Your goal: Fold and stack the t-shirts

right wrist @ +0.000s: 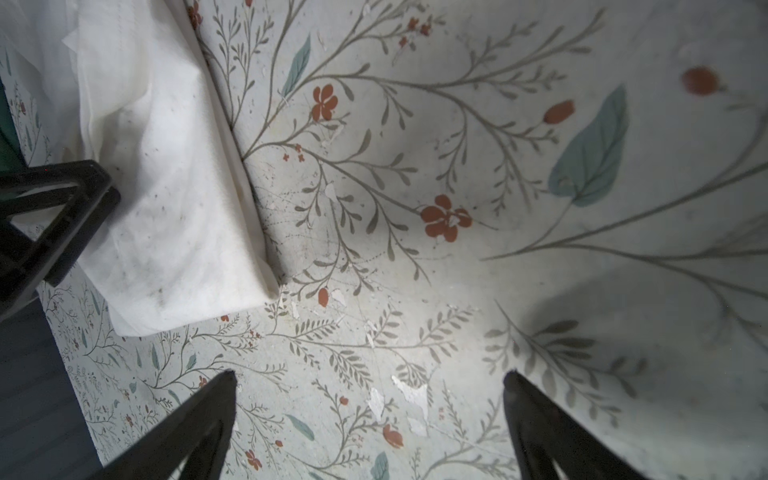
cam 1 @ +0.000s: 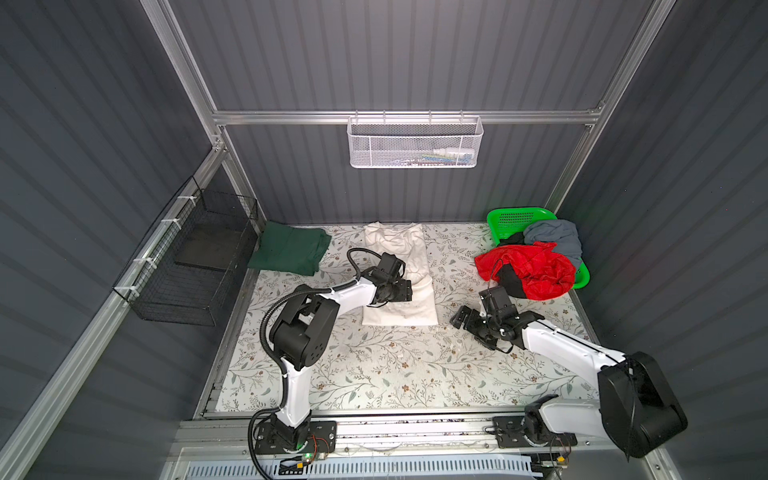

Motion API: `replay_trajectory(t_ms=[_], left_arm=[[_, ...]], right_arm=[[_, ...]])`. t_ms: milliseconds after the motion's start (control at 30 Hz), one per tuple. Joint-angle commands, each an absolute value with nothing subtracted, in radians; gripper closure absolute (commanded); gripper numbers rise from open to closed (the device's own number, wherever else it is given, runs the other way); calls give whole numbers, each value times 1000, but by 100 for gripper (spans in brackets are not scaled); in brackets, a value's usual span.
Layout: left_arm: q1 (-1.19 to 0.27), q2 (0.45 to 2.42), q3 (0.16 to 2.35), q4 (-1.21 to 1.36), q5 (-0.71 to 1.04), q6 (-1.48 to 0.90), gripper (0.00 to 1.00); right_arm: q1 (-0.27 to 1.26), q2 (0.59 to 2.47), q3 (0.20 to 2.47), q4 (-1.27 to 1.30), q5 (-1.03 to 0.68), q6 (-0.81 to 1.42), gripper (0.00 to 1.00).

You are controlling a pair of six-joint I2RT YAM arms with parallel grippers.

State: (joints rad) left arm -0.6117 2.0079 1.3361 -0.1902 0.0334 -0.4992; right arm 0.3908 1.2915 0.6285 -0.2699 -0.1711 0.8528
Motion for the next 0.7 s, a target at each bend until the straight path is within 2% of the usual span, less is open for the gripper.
replay_trajectory(t_ms=[0,400,567,667], left_arm=[[-604,2044,1402,-216,-44,-449,24],[-604,2153,1577,-192,-155,-320,23],[-603,2174,1657,-202,-203,-266,12],[-603,2120,1643,-163,-220,-255,6]], right_arm=[[392,1259,618,-312,-142,851,1],[392,1181,568,-330,-132,875,1],[394,1157,540,-328,-131,911,1],[396,1157,536,-336,-146,920,1]])
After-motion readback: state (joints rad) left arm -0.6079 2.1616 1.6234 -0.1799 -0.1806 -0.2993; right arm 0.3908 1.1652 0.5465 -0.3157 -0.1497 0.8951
